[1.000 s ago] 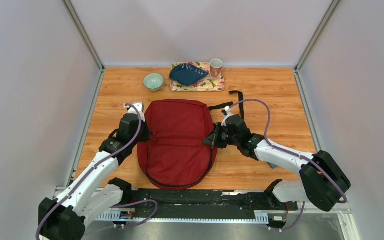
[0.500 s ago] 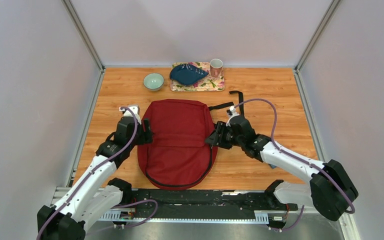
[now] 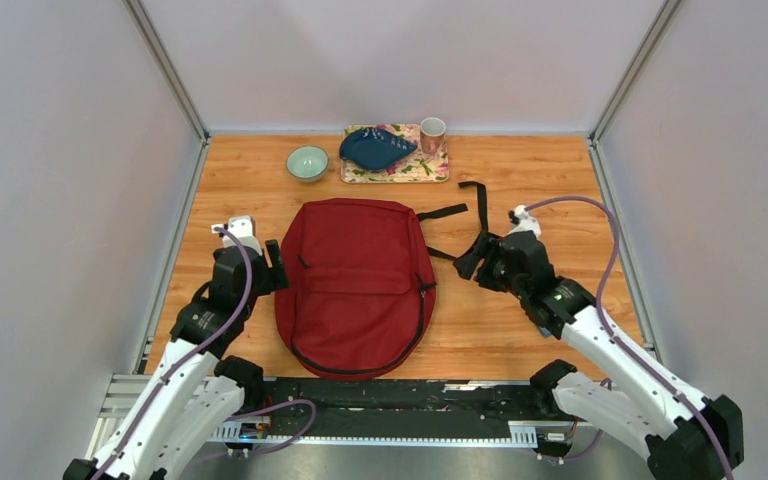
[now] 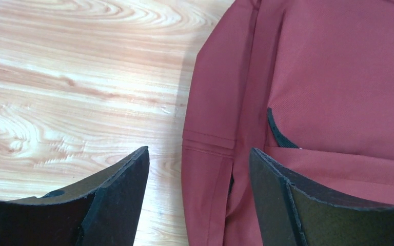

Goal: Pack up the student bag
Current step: Unzip the student bag.

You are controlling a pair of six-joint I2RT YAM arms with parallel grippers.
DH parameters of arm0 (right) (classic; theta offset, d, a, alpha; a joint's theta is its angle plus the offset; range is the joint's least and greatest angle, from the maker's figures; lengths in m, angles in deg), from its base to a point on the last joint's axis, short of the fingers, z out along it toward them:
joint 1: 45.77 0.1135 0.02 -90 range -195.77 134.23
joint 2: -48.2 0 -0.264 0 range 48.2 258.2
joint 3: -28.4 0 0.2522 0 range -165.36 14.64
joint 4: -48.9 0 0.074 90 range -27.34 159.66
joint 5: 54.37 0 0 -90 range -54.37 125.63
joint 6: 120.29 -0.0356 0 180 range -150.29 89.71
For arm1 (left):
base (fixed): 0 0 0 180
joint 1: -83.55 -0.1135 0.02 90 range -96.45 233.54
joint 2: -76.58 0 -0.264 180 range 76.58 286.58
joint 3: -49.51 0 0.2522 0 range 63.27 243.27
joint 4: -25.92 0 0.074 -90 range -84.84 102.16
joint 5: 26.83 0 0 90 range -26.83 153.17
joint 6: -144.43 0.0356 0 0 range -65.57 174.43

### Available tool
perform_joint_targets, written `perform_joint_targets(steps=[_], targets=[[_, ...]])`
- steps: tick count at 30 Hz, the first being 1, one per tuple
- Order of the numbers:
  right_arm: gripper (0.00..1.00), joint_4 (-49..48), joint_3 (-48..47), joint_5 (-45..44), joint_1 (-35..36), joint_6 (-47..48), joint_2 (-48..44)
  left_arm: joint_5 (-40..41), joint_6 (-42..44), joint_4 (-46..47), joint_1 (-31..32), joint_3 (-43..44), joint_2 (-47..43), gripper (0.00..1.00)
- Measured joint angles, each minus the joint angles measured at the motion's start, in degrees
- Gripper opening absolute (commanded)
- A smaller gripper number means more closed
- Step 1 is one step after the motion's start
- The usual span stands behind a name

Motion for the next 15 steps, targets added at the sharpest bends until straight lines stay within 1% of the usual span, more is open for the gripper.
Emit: perform_joint_targets(steps=[2, 3, 7, 13, 15], targets=[[0.7, 3.1, -0.2, -3.0, -1.8, 0.6, -2.5, 0.1, 0.0, -0.4, 0.0, 0.7, -0.9, 0.79], [0.74, 4.9, -0.4, -4.8, -2.9, 1.0, -3.6, 0.0, 0.0, -0.5, 0.0, 1.3, -1.2, 0.79], [0.82, 11.2, -1.6, -12.0, -7.0, 1.3, -5.8, -1.6, -0.1, -0.5, 0.0, 3.3, -1.0, 0.79], [0.9, 22.4, -4.9, -24.2, -11.2, -1.3, -6.3, -5.1, -0.8, -0.4, 0.0, 3.8, -0.7, 0.8], [0.96, 26.6, -6.3, -28.9, -11.6, -2.9, -6.1, -6.3, -1.5, -0.3, 0.0, 3.8, -0.8, 0.8]])
